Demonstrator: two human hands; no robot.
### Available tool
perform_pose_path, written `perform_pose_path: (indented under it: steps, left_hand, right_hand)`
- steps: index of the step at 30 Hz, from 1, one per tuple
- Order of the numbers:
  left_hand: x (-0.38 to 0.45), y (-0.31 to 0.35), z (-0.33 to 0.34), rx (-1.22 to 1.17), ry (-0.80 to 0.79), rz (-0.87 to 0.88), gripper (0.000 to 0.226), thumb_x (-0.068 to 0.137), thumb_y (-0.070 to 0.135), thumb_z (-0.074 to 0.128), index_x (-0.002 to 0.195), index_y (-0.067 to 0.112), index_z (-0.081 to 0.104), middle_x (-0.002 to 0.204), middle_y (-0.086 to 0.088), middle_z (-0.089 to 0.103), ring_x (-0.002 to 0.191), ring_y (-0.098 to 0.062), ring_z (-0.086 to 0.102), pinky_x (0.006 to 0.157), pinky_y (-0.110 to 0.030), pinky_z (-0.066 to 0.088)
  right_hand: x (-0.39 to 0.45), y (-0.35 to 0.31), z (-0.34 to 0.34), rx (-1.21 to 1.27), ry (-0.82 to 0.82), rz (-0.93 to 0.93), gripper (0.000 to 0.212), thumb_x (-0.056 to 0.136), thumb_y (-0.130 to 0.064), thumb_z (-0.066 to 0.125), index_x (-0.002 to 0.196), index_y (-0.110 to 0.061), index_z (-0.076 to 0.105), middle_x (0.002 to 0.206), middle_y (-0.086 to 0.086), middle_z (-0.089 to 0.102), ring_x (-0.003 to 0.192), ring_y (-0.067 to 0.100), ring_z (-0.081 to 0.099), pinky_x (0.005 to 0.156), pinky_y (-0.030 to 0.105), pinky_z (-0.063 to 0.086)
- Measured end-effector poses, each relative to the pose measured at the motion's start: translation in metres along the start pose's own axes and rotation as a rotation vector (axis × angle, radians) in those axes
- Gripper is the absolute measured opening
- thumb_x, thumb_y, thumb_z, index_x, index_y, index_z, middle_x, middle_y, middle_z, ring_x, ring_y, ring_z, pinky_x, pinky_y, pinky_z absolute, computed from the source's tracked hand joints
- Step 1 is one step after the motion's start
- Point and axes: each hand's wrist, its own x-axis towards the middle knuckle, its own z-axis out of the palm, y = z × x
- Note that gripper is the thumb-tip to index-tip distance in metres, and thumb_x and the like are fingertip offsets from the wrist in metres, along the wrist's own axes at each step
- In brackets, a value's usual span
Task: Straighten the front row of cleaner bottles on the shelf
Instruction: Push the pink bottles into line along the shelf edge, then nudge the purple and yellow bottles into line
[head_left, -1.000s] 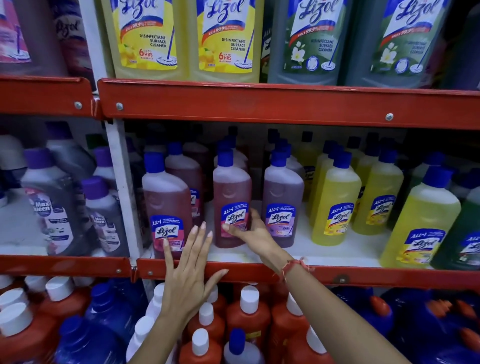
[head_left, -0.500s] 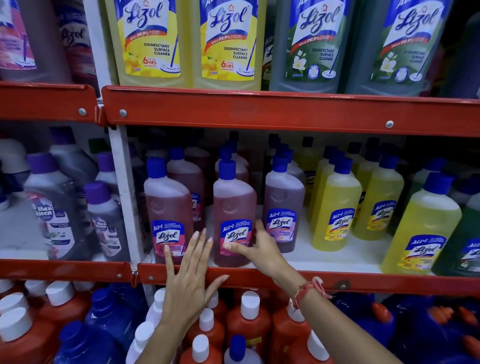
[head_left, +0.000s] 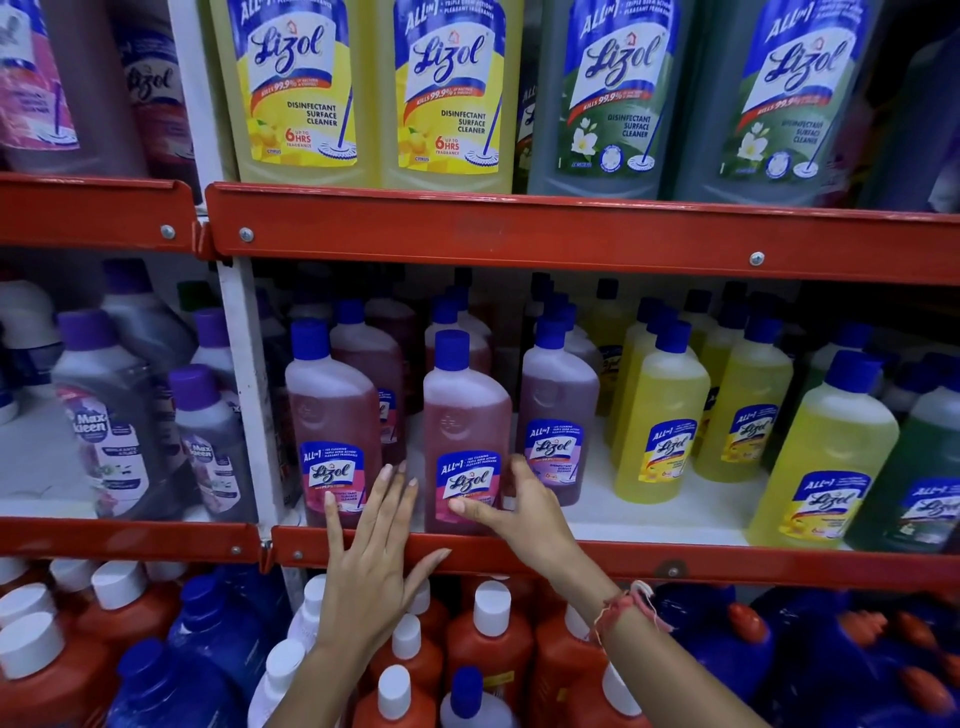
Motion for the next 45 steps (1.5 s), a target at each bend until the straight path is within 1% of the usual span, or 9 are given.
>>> perform_pose_path:
  steps: [3, 7, 9, 13, 18, 28, 34, 40, 45]
  left_hand:
    - [0.0, 0.0, 0.0, -0.004, -0.025, -0.01, 0.079, 0.093, 0.067, 0.03, 0.149, 0.011, 0.038, 0.158, -0.008, 0.038, 0.152, -0.016, 0.014, 0.123, -0.057, 0.002]
    - [-0.001, 0.0, 0.001, -0.026, -0.05, -0.024, 0.08, 0.093, 0.068, 0.028, 0.149, 0.011, 0.037, 0.158, -0.008, 0.038, 0.152, -0.017, 0.015, 0.124, -0.055, -0.002]
    - [0.0, 0.0, 0.0, -0.034, -0.054, -0.027, 0.08, 0.093, 0.068, 0.027, 0.149, 0.011, 0.036, 0.158, -0.008, 0.038, 0.152, -0.017, 0.015, 0.124, -0.055, -0.003]
    - [0.0, 0.0, -0.001, -0.037, -0.059, -0.023, 0.08, 0.093, 0.068, 0.027, 0.149, 0.011, 0.036, 0.158, -0.009, 0.038, 0.151, -0.018, 0.017, 0.124, -0.055, -0.003]
    - [0.0, 0.0, 0.0, -0.047, -0.044, -0.031, 0.081, 0.093, 0.068, 0.026, 0.149, 0.012, 0.035, 0.158, -0.008, 0.037, 0.154, -0.014, 0.008, 0.124, -0.054, -0.003]
    - [0.0, 0.001, 0.0, -0.048, -0.013, -0.022, 0.08, 0.092, 0.067, 0.029, 0.149, 0.011, 0.037, 0.156, -0.009, 0.039, 0.153, -0.014, 0.01, 0.124, -0.055, -0.002]
    - [0.0, 0.003, -0.003, -0.05, -0.025, -0.028, 0.08, 0.093, 0.066, 0.027, 0.149, 0.01, 0.036, 0.157, -0.01, 0.037, 0.154, -0.013, 0.006, 0.124, -0.056, -0.002]
    - [-0.002, 0.004, -0.005, -0.05, -0.057, -0.041, 0.08, 0.093, 0.066, 0.026, 0.149, 0.01, 0.036, 0.157, -0.01, 0.038, 0.154, -0.013, 0.007, 0.124, -0.056, -0.001]
    - [-0.001, 0.004, -0.007, -0.048, -0.06, -0.042, 0.08, 0.093, 0.066, 0.028, 0.147, 0.009, 0.038, 0.156, -0.01, 0.039, 0.154, -0.012, 0.005, 0.124, -0.055, -0.002]
  right_hand:
    - [-0.003, 0.003, -0.018, 0.051, 0.096, -0.065, 0.07, 0.066, -0.031, 0.085, 0.126, -0.016, 0.053, 0.118, 0.0, 0.066, 0.105, 0.014, 0.063, 0.086, 0.024, 0.054]
    - [-0.006, 0.014, -0.041, -0.01, 0.488, -0.202, 0.069, 0.067, -0.034, 0.084, 0.126, -0.022, 0.051, 0.118, 0.0, 0.058, 0.109, 0.016, 0.058, 0.085, 0.032, 0.053]
    - [0.002, 0.022, -0.049, -0.102, 0.565, -0.175, 0.081, 0.066, -0.029, 0.085, 0.134, -0.018, 0.042, 0.126, 0.004, 0.051, 0.118, 0.018, 0.049, 0.093, 0.034, 0.049]
    - [0.033, 0.036, -0.057, 0.098, 0.35, -0.054, 0.096, 0.062, -0.015, 0.088, 0.139, -0.018, 0.032, 0.136, 0.01, 0.054, 0.115, 0.021, 0.059, 0.094, 0.036, 0.053]
    - [0.047, 0.037, -0.064, 0.319, 0.143, 0.088, 0.066, 0.062, -0.012, 0.087, 0.119, -0.015, 0.054, 0.113, 0.015, 0.07, 0.089, 0.02, 0.069, 0.067, 0.025, 0.058]
    - [0.018, 0.034, -0.074, 0.29, 0.047, 0.081, 0.056, 0.062, -0.015, 0.087, 0.108, -0.023, 0.055, 0.092, -0.006, 0.071, 0.081, 0.007, 0.069, 0.059, 0.016, 0.055]
    - [0.002, 0.036, -0.077, 0.293, 0.006, 0.035, 0.075, 0.049, -0.028, 0.088, 0.117, -0.014, 0.057, 0.101, 0.004, 0.076, 0.084, 0.01, 0.074, 0.069, 0.023, 0.058]
    - [-0.003, 0.037, -0.079, 0.283, -0.008, 0.028, 0.056, 0.058, -0.018, 0.086, 0.106, -0.023, 0.057, 0.09, -0.007, 0.075, 0.076, 0.002, 0.073, 0.064, 0.017, 0.056]
    - [-0.004, 0.034, -0.079, 0.269, -0.022, 0.036, 0.066, 0.06, -0.021, 0.086, 0.117, -0.018, 0.053, 0.097, -0.005, 0.072, 0.081, 0.003, 0.072, 0.067, 0.017, 0.056]
